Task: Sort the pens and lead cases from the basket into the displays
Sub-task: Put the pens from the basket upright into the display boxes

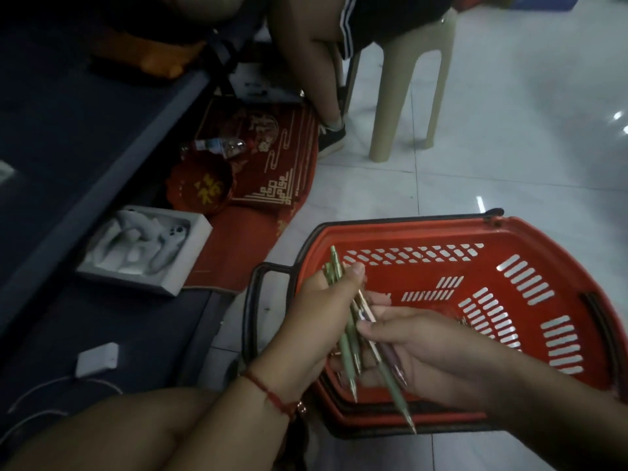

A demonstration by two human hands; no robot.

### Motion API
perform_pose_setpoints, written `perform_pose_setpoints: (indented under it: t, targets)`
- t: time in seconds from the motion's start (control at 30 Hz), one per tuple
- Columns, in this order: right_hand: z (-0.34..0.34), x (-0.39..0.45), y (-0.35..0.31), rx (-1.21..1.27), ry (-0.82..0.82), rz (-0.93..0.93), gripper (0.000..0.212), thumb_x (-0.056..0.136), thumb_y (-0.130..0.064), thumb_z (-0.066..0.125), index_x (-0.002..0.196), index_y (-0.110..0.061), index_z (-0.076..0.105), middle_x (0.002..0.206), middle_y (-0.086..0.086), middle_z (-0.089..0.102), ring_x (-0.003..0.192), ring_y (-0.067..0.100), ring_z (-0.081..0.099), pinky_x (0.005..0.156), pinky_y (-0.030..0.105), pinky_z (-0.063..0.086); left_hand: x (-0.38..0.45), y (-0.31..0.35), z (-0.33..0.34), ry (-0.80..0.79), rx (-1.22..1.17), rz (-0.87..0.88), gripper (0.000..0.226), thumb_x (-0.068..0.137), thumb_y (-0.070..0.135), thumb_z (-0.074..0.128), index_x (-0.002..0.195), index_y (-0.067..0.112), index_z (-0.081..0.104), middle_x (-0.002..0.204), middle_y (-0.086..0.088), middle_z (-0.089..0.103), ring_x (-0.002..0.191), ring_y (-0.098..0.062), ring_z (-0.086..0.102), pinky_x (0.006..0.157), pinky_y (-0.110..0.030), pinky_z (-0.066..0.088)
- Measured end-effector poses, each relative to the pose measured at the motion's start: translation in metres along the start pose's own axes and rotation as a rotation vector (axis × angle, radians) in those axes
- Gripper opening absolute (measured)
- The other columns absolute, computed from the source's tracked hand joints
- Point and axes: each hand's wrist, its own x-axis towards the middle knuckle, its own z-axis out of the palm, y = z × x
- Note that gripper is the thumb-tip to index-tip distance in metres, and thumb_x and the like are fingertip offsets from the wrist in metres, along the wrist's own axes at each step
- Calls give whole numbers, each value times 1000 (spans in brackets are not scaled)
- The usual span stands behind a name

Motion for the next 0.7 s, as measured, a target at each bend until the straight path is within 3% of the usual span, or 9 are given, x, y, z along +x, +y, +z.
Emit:
perform_pose_setpoints:
  t: [0.07, 0.17, 0.23, 0.33, 0.43, 0.53, 0.63, 0.7]
  targets:
    - [15, -7, 0, -11, 1, -27, 24, 98, -8, 53, 115, 0, 68, 102, 19, 69, 89, 32, 69, 83, 46, 59, -10, 11, -9, 79, -16, 68, 24, 100, 31, 53, 101, 10, 64, 81, -9, 76, 76, -24, 73, 67, -28, 59]
    - [39, -15, 0, -67, -3, -64, 20, 97, -10, 54, 108, -4, 70, 92, 14, 70, 82, 29, 69, 69, 38, 59, -26, 27, -28, 195, -63, 140, 23, 100, 30, 53, 98, 9, 61, 80, -12, 75, 74, -30, 71, 75, -45, 60]
    - [55, -17, 3, -144, -5, -95, 18, 99, -10, 53, 109, -5, 68, 94, 15, 71, 79, 27, 68, 59, 31, 55, -37, 36, -45, 262, -99, 189, 24, 100, 31, 53, 97, 8, 60, 74, -11, 74, 67, -28, 70, 72, -48, 59]
    - [81, -19, 6, -280, -16, -105, 19, 100, -9, 51, 111, -5, 67, 87, 17, 68, 68, 23, 63, 50, 26, 48, -48, 55, -87, 450, -205, 276, 33, 94, 45, 59, 97, 12, 59, 64, -5, 67, 63, -26, 67, 75, -53, 58]
    - [107, -15, 3, -300, -34, -138, 22, 100, -7, 51, 114, -3, 67, 86, 18, 68, 69, 26, 64, 53, 29, 51, -73, 77, -138, 609, -244, 390, 30, 95, 44, 56, 97, 15, 58, 54, 3, 55, 49, -14, 56, 58, -37, 54]
    - [139, -5, -9, -258, -71, -203, 22, 100, -8, 48, 113, -3, 65, 98, 20, 72, 76, 27, 68, 61, 32, 55, -114, 76, -174, 642, 69, 433, 26, 94, 44, 58, 92, 18, 61, 50, 9, 50, 45, -8, 48, 54, -32, 43]
    - [181, 12, -17, -259, -111, -277, 16, 102, -12, 46, 105, -9, 61, 103, 17, 74, 80, 24, 70, 69, 33, 55, -157, 61, -204, 628, 373, 413, 23, 94, 44, 58, 87, 22, 64, 47, 12, 52, 42, -1, 48, 52, -28, 41]
    - [211, 27, -17, -256, -125, -308, 16, 102, -13, 46, 104, -9, 61, 98, 14, 75, 79, 21, 71, 75, 35, 54, -185, 52, -225, 603, 475, 384, 22, 94, 47, 55, 88, 27, 60, 52, 8, 55, 44, -6, 51, 49, -29, 44]
